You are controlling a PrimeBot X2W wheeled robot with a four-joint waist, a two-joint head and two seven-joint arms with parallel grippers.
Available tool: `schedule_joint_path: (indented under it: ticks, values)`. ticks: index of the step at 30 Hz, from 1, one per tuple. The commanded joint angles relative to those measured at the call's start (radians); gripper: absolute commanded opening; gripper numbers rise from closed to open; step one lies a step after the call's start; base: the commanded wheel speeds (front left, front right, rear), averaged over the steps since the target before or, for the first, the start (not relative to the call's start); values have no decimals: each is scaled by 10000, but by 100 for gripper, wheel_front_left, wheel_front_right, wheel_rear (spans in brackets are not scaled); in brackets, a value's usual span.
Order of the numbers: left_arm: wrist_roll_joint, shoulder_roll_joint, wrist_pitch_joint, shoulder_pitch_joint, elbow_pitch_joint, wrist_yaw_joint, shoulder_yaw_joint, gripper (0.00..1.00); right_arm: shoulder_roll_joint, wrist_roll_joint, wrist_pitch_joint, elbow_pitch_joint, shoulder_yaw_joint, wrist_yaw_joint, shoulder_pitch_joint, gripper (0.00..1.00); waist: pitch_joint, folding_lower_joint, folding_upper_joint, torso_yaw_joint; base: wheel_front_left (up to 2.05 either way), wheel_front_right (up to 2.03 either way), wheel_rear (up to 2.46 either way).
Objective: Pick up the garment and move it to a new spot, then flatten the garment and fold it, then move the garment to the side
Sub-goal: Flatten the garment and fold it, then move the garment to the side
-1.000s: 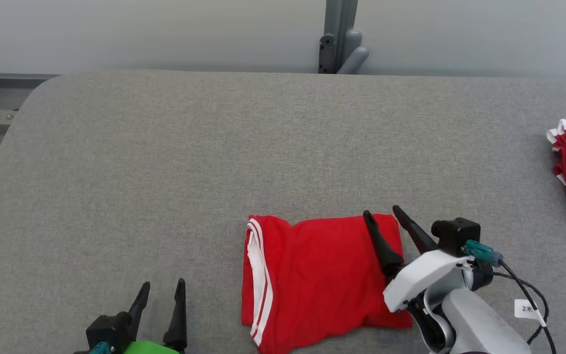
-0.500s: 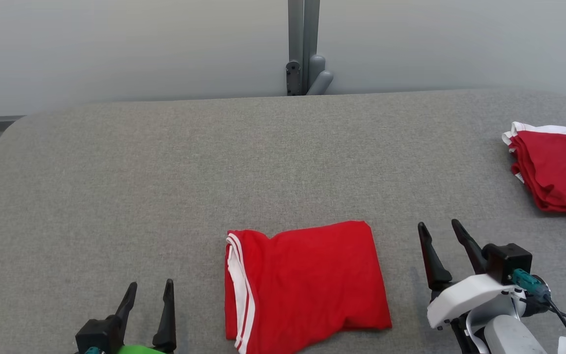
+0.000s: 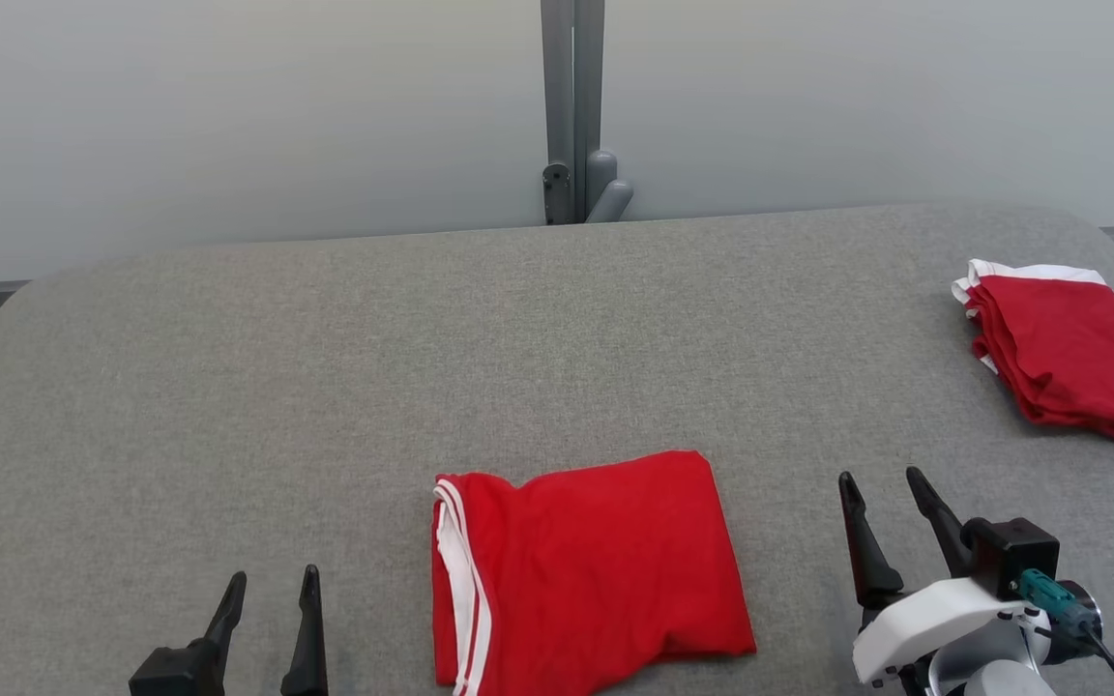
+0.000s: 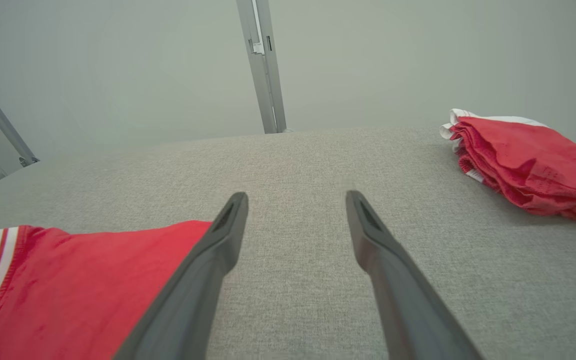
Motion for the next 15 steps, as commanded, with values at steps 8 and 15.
schedule_joint_path:
  ticks: [8,15]
  values:
    - [64,34,7,229,-142,-30,176,100,30,-140,-24,-41,-105,-3,322,100,-142,0,0,-92,0,0,0]
    - [-57,34,7,269,-283,24,154,100,48,-97,-24,24,-84,-3,366,100,-84,0,0,-80,0,0,0]
